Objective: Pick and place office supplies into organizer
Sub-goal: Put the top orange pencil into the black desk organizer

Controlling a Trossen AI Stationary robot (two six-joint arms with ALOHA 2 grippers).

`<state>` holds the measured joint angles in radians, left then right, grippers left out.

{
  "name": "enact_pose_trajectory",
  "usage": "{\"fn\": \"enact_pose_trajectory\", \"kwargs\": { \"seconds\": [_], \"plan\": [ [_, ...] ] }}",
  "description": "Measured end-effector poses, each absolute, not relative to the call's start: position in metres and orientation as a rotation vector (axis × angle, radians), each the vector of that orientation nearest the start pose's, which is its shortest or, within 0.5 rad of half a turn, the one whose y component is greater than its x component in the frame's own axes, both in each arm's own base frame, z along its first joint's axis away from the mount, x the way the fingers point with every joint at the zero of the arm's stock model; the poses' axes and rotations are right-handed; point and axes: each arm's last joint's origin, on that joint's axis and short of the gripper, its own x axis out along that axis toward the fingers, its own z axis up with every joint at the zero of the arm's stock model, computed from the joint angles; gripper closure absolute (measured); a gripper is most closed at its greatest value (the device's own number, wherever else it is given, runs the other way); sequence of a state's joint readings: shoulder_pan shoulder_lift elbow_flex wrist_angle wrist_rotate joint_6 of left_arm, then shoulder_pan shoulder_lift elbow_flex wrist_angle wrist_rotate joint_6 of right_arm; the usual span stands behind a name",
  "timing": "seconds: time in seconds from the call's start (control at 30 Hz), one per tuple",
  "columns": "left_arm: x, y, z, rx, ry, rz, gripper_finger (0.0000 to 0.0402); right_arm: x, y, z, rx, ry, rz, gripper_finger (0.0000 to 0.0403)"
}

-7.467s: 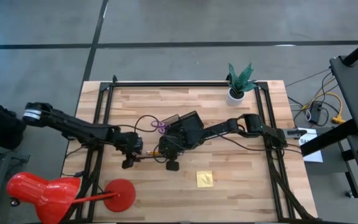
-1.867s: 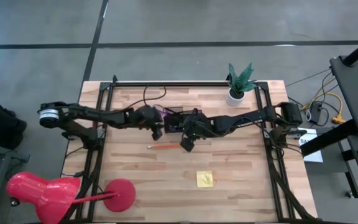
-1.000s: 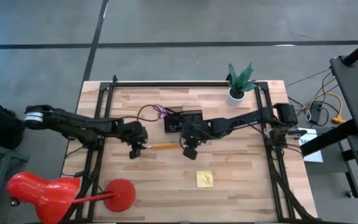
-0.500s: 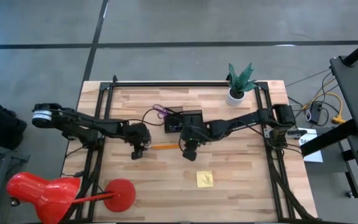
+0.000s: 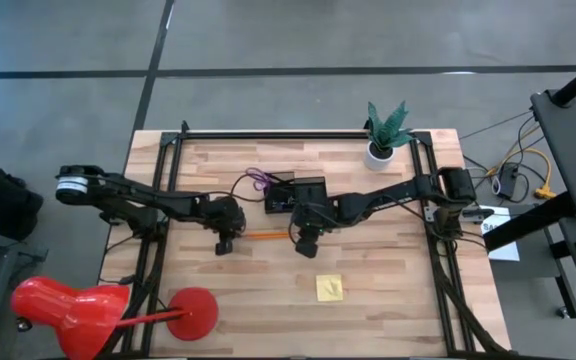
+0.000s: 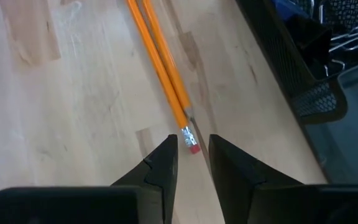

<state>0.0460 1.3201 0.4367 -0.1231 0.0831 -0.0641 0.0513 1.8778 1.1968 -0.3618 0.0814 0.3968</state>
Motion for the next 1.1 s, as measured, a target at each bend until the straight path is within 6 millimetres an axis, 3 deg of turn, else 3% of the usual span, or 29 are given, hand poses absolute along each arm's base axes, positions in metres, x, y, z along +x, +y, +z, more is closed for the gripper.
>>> {"fn": "enact_pose_trajectory", "kwargs": {
  "seconds": [0.47,0.67,1.1],
  "plan": [
    [0.206,0.008,0.124,-0.095,1.018,0.049,0.0393,0.371,0.015,0.157,0.292,1.044,-0.243,0.0328],
    [0.206,0.009,0.124,-0.091,1.022,0.054,0.0398,0.371,0.015,0.157,0.297,1.043,-0.245,0.0334],
    [0.210,0.011,0.159,0.034,1.072,0.070,0.0401,0.372,0.011,0.158,0.298,1.004,-0.363,0.0335]
  ]
}}
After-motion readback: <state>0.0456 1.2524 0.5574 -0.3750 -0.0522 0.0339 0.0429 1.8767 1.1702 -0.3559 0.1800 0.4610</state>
